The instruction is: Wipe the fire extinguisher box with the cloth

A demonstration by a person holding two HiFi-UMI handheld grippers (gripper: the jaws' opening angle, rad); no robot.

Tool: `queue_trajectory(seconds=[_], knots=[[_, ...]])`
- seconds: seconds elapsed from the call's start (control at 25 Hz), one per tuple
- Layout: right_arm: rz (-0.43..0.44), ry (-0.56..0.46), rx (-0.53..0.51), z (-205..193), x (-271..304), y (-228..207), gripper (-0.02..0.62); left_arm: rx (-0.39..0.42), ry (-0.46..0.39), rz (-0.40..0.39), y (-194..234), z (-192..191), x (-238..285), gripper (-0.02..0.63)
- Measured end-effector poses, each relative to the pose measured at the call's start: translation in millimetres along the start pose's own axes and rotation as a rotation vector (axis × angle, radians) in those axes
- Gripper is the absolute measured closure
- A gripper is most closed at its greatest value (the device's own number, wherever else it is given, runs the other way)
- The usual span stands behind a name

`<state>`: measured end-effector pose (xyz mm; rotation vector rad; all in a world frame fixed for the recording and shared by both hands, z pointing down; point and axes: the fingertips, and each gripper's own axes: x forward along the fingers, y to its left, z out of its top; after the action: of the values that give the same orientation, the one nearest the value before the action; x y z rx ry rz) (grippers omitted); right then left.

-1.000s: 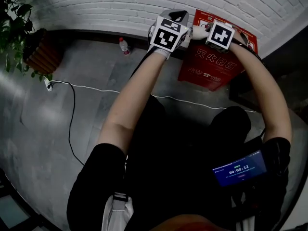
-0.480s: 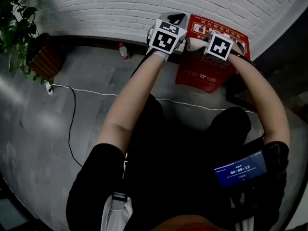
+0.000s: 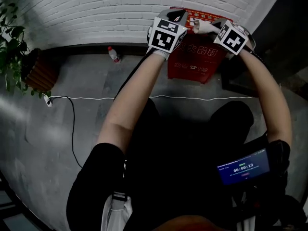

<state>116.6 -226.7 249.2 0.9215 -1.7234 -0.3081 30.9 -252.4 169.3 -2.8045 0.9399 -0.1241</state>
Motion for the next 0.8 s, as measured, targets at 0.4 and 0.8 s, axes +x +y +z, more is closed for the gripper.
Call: queue_trajectory(seconds=[0.4, 0.8], knots=[[-0.299, -0.059, 0.192, -125, -39, -75, 0.488, -0.06, -0.082, -0.052, -96, 5, 87, 0.604], [-0.48, -0.078, 0.293, -227, -10, -111, 0.486, -0.147, -0.152, -0.038, -179, -14, 152, 0.604]])
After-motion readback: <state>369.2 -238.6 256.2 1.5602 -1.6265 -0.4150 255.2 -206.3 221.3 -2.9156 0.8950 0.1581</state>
